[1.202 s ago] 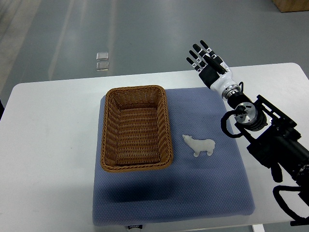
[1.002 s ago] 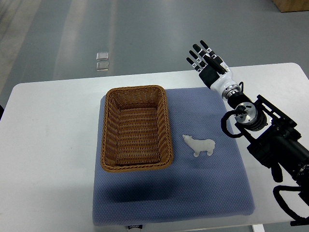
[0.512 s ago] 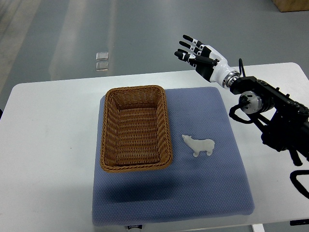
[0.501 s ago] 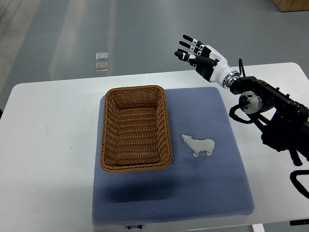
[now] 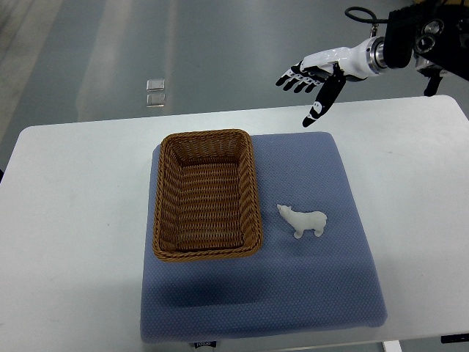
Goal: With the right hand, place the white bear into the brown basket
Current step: 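Move the right hand over the white polar bear figurine, then close the right hand's fingers around the white polar bear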
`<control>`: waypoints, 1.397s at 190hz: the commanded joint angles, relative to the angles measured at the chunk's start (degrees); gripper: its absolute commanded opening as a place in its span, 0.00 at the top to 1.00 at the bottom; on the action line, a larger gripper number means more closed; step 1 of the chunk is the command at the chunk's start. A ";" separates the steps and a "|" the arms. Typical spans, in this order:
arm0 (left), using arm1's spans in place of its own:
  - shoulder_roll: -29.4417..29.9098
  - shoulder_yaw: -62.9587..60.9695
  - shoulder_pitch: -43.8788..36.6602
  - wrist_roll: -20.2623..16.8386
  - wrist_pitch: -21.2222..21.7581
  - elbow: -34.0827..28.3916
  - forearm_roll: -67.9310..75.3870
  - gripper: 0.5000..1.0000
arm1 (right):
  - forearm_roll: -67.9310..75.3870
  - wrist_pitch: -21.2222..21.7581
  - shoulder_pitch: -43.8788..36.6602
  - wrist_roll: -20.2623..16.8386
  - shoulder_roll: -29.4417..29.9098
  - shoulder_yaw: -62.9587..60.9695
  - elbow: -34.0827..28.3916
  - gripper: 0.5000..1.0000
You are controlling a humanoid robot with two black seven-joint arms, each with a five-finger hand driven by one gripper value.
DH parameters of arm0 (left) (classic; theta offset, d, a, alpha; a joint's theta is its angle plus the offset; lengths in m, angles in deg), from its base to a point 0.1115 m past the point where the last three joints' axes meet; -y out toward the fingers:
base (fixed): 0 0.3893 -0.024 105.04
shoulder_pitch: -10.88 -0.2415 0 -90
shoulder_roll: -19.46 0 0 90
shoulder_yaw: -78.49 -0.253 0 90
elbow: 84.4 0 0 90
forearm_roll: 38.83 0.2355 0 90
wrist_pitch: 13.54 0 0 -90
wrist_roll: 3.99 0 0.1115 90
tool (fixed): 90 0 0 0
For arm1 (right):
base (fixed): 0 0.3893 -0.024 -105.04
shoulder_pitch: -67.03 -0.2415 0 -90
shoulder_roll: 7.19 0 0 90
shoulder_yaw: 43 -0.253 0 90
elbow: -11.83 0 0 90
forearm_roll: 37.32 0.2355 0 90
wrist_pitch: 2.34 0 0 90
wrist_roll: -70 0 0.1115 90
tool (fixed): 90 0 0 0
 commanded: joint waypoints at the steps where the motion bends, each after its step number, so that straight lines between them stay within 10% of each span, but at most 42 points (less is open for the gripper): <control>1: 0.00 0.00 0.02 0.00 0.00 0.10 0.01 0.00 | 0.47 0.30 -3.42 -1.60 -2.65 2.62 -5.36 0.14; 154: 0.00 -0.18 0.02 0.00 0.00 0.01 0.01 0.00 | 11.46 0.30 10.81 -2.39 -9.42 1.04 -18.01 0.15; 265: 0.00 -0.09 0.02 0.00 0.00 -0.16 -0.08 0.00 | 1.26 -7.19 21.71 2.00 -7.75 -1.68 -18.98 0.16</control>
